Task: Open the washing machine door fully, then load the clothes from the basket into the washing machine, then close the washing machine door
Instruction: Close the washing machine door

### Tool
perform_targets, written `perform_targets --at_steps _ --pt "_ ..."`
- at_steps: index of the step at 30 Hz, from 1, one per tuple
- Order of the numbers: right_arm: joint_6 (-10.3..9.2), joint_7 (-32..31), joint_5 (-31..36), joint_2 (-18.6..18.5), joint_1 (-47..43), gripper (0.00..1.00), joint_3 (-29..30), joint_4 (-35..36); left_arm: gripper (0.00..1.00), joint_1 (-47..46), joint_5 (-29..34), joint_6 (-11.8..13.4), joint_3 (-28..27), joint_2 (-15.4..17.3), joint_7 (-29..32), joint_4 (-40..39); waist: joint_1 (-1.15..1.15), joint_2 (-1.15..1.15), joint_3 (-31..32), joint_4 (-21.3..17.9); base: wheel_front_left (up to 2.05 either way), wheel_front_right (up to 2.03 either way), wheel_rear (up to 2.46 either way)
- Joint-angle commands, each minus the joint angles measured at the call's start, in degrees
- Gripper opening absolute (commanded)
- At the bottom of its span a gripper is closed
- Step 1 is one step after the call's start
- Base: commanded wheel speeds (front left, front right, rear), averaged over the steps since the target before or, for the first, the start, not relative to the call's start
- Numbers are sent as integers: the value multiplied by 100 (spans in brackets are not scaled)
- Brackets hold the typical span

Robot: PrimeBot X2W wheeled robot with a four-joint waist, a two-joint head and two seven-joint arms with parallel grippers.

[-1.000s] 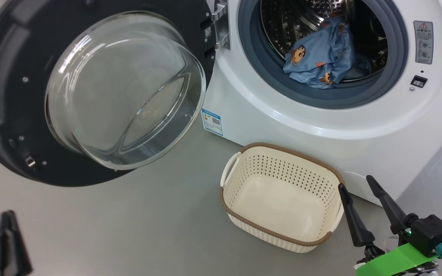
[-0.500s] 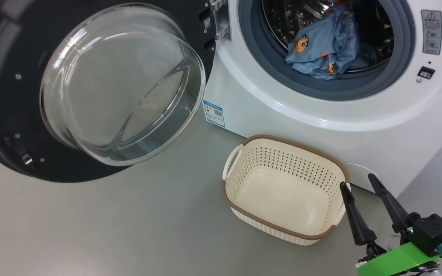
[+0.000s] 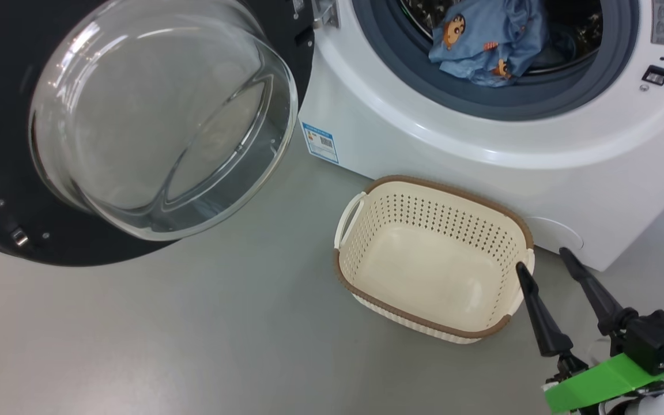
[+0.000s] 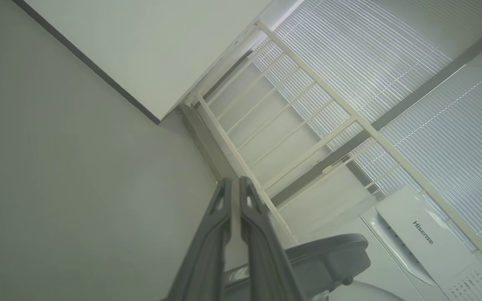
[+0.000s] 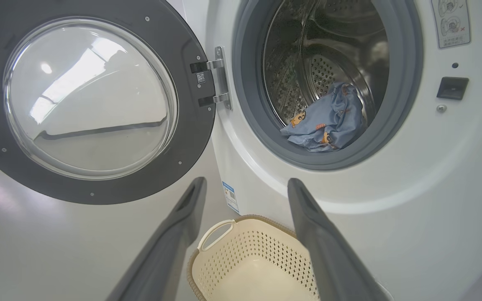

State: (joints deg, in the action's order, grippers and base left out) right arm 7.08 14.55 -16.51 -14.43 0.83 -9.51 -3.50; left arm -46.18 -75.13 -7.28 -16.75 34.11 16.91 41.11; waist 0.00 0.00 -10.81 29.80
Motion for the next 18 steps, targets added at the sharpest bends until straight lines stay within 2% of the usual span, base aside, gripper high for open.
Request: perform_targets --at_steps 1,9,18 --pt "41 45 56 -96 213 100 -154 155 0 -251 -48 -20 -78 490 155 88 0 0 -128 -17 0 0 0" --pt "41 45 86 -264 384 100 -231 152 0 -892 -371 -20 132 679 1218 1146 0 0 -452 -69 0 0 0" --pt "41 45 133 -361 549 100 -291 143 0 -1130 -604 -21 285 846 2151 1443 0 0 -714 -80 0 0 0"
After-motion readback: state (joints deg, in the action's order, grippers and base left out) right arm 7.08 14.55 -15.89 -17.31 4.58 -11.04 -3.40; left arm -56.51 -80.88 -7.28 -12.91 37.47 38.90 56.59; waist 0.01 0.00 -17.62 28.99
